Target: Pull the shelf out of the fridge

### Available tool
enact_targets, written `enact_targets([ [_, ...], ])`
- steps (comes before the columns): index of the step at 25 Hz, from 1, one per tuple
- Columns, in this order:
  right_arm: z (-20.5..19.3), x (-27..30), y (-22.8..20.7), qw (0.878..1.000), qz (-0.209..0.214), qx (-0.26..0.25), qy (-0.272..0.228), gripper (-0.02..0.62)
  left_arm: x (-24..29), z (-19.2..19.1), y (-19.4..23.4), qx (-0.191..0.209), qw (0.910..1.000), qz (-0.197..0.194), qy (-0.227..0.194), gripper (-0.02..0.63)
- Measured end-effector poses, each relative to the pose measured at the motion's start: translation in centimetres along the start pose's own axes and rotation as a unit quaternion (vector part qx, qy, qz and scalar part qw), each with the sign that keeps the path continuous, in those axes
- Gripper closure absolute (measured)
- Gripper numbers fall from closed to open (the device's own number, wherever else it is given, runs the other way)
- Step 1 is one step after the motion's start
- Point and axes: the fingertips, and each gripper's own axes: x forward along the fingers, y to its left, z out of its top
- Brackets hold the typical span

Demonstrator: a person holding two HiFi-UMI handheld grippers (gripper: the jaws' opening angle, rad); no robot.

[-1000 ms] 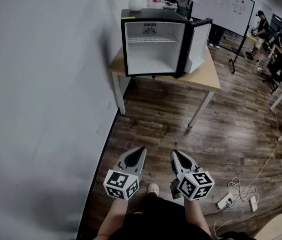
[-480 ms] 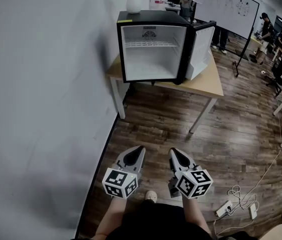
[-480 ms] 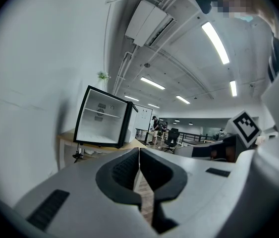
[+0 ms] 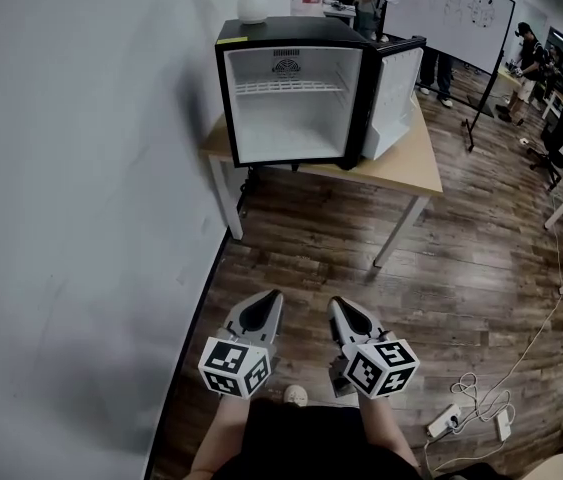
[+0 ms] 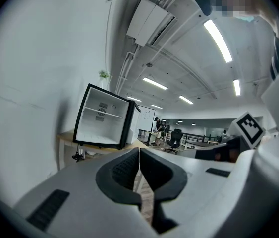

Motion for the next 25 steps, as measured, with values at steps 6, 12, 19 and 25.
enact_targets([
  [6,0.5,0.4,-0.5,1.0,0.004,0.011,0.001,0.603,0.3,-0.4,0.3,-0.006,0.9998,0.016,0.008,0.6],
  [12,0.3,0.2,-1.5,1.0,-0.007,0.028,0.008,0.603,0.9,-0.3,0.7,-0.012,0.9996,0.023,0.012,0.6],
  [19,0.1,1.9,-2.7,0.999,-0.014,0.033,0.008,0.603,2.5,-0.6,1.5,-0.015,0.9998,0.012,0.01,0.6],
  [25,0.4,4.1,-3.1,0.999,-0.012,0.035,0.012,0.603,4.2,-0.5,3.4,-0.019,0.9997,0.014,0.012,0.6],
])
